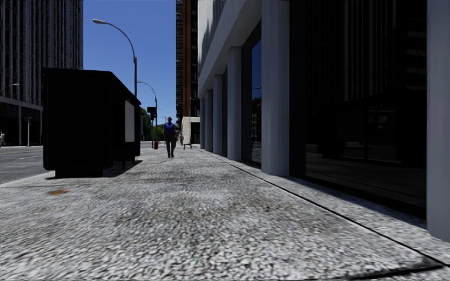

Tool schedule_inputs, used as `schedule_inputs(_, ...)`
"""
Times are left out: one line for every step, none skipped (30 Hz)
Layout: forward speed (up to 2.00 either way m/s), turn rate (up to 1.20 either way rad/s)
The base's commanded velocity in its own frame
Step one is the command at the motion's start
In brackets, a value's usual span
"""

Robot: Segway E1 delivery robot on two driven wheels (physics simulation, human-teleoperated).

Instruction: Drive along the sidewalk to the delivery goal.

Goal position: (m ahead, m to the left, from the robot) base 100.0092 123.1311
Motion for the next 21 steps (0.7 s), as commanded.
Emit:
schedule_inputs(2.0,-0.39)
schedule_inputs(2.0,-0.47)
schedule_inputs(2.0,-0.47)
schedule_inputs(2.0,-0.49)
schedule_inputs(2.0,-0.45)
schedule_inputs(2.0,0.0)
schedule_inputs(2.0,0.0)
schedule_inputs(2.0,0.0)
schedule_inputs(2.0,0.0)
schedule_inputs(2.0,0.0)
schedule_inputs(2.0,0.0)
schedule_inputs(2.0,0.0)
schedule_inputs(2.0,0.0)
schedule_inputs(2.0,0.0)
schedule_inputs(2.0,0.0)
schedule_inputs(2.0,0.0)
schedule_inputs(2.0,0.0)
schedule_inputs(2.0,0.0)
schedule_inputs(2.0,0.0)
schedule_inputs(2.0,0.0)
schedule_inputs(2.0,0.0)
